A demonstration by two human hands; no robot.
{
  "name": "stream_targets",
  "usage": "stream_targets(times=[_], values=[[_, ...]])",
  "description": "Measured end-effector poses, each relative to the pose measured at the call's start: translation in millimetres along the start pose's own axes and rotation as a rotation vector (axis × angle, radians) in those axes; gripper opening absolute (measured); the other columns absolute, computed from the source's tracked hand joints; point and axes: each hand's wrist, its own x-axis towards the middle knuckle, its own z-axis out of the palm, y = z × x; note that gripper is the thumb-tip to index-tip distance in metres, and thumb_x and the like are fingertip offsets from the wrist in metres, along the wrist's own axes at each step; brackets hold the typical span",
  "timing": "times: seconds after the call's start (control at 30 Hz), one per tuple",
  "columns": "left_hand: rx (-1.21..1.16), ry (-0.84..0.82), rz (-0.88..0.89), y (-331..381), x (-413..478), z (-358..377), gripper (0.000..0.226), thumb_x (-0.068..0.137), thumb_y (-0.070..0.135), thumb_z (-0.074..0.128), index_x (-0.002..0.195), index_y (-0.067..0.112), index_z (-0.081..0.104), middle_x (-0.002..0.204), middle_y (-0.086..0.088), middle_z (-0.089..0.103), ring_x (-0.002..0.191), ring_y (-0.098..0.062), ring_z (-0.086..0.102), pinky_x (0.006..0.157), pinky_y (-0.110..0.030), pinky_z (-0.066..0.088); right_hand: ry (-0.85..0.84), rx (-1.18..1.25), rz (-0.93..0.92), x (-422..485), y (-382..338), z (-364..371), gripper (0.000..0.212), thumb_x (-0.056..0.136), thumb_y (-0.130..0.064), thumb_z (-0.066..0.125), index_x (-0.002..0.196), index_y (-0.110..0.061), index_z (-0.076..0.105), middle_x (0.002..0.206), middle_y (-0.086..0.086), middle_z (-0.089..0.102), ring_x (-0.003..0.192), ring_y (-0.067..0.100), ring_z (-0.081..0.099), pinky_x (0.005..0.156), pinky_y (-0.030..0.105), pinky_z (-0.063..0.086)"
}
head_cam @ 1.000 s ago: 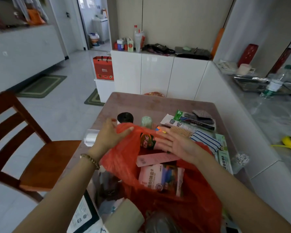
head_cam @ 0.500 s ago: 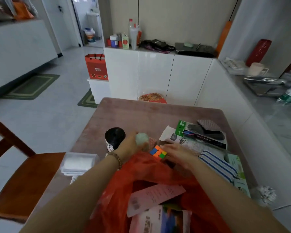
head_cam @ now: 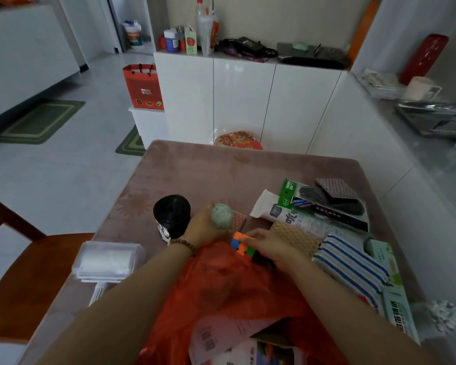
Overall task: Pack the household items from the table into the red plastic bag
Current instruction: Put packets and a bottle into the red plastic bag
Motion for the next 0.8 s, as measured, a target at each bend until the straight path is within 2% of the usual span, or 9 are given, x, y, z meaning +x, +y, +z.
stream_targets(times=[0.07, 0.2, 0.37, 0.43, 0.5, 0.57, 0.63, 0.73, 0.8], values=[[-0.010, 0.024, 0.012, 0.1, -4.7, 0.1, 0.074, 0.070, 0.023, 0.080, 0.130, 0.008, 0.039, 0.118, -0.013, 0.063, 0.107, -0.030, 0.062, 0.087, -0.036, 0.051, -0.018, 0.029, 0.013, -5.3, -1.2, 1.2, 0.014, 0.086, -0.017, 0.067, 0.092, -0.013, 0.055, 0.068, -0.001, 0.053, 0.041, -0.001, 0.050, 0.034, 0.009, 0.032], [-0.069, 0.045, 0.044, -2.5, -13.0, 1.9, 0.055, 0.071, 0.021, 0.081, 0.110, 0.010, 0.043, 0.106, -0.009, 0.064, 0.100, -0.026, 0.063, 0.078, -0.031, 0.049, -0.089, 0.095, 0.110, -11.8, 4.1, 4.6, 0.040, 0.080, -0.024, 0.073, 0.115, -0.017, 0.054, 0.082, 0.005, 0.062, 0.061, 0.011, 0.052, 0.054, 0.024, 0.038], [-0.170, 0.094, 0.077, 3.5, -28.8, -5.2, 0.052, 0.070, 0.022, 0.082, 0.102, 0.008, 0.044, 0.095, -0.006, 0.062, 0.089, -0.026, 0.064, 0.065, -0.031, 0.051, -0.142, 0.067, 0.145, -30.6, 2.2, 2.8, 0.031, 0.077, -0.032, 0.075, 0.101, -0.018, 0.062, 0.081, 0.003, 0.061, 0.060, 0.011, 0.051, 0.054, 0.024, 0.038], [-0.236, 0.091, 0.120, 19.1, -38.0, -15.6, 0.050, 0.073, 0.018, 0.080, 0.106, 0.009, 0.044, 0.095, -0.002, 0.059, 0.085, -0.018, 0.062, 0.059, -0.016, 0.048, -0.079, 0.162, 0.099, -42.6, -3.2, -5.5, 0.034, 0.080, -0.025, 0.073, 0.110, -0.016, 0.058, 0.075, 0.002, 0.063, 0.057, 0.010, 0.054, 0.051, 0.022, 0.039], [-0.288, 0.074, 0.165, 39.8, -52.0, -29.0, 0.049, 0.076, 0.015, 0.077, 0.112, 0.007, 0.044, 0.092, 0.006, 0.056, 0.080, -0.005, 0.059, 0.056, -0.010, 0.048, -0.088, 0.326, 0.026, -61.1, -10.6, -19.3, 0.038, 0.083, -0.018, 0.069, 0.119, -0.015, 0.055, 0.083, 0.008, 0.066, 0.065, 0.015, 0.060, 0.063, 0.027, 0.047], [-0.332, 0.069, 0.207, 57.3, -70.1, -39.9, 0.049, 0.077, 0.013, 0.077, 0.114, 0.006, 0.045, 0.091, 0.010, 0.056, 0.077, 0.000, 0.058, 0.057, -0.007, 0.047, -0.099, 0.453, -0.037, -88.2, -17.4, -36.4, 0.044, 0.084, -0.015, 0.067, 0.126, -0.012, 0.054, 0.103, 0.017, 0.064, 0.086, 0.027, 0.063, 0.085, 0.037, 0.053], [-0.385, 0.084, 0.223, 74.1, -96.1, -49.0, 0.048, 0.076, 0.014, 0.078, 0.111, 0.011, 0.045, 0.090, 0.011, 0.057, 0.075, 0.001, 0.057, 0.055, -0.004, 0.045, -0.102, 0.505, -0.094, -122.7, -24.7, -54.1, 0.056, 0.080, -0.019, 0.069, 0.131, -0.006, 0.051, 0.109, 0.020, 0.064, 0.095, 0.032, 0.063, 0.088, 0.041, 0.055], [-0.502, 0.075, 0.197, 87.6, -136.9, -57.0, 0.048, 0.074, 0.017, 0.080, 0.110, 0.014, 0.048, 0.094, 0.005, 0.063, 0.078, -0.003, 0.061, 0.059, -0.006, 0.049, -0.292, 0.473, -0.197, -191.6, -36.6, -59.2, 0.079, 0.065, -0.018, 0.082, 0.130, 0.011, 0.048, 0.096, 0.021, 0.072, 0.093, 0.008, 0.068, 0.088, 0.031, 0.055], [-0.572, -0.019, 0.167, 88.5, -163.8, -56.7, 0.056, 0.069, 0.025, 0.083, 0.114, 0.017, 0.051, 0.102, -0.002, 0.067, 0.086, -0.011, 0.068, 0.071, -0.019, 0.057, -0.494, 0.473, -0.141, -233.9, -46.3, -53.9, 0.035, 0.078, 0.019, 0.056, 0.112, 0.028, 0.050, 0.083, 0.021, 0.071, 0.077, -0.028, 0.055, 0.095, 0.015, 0.048]])
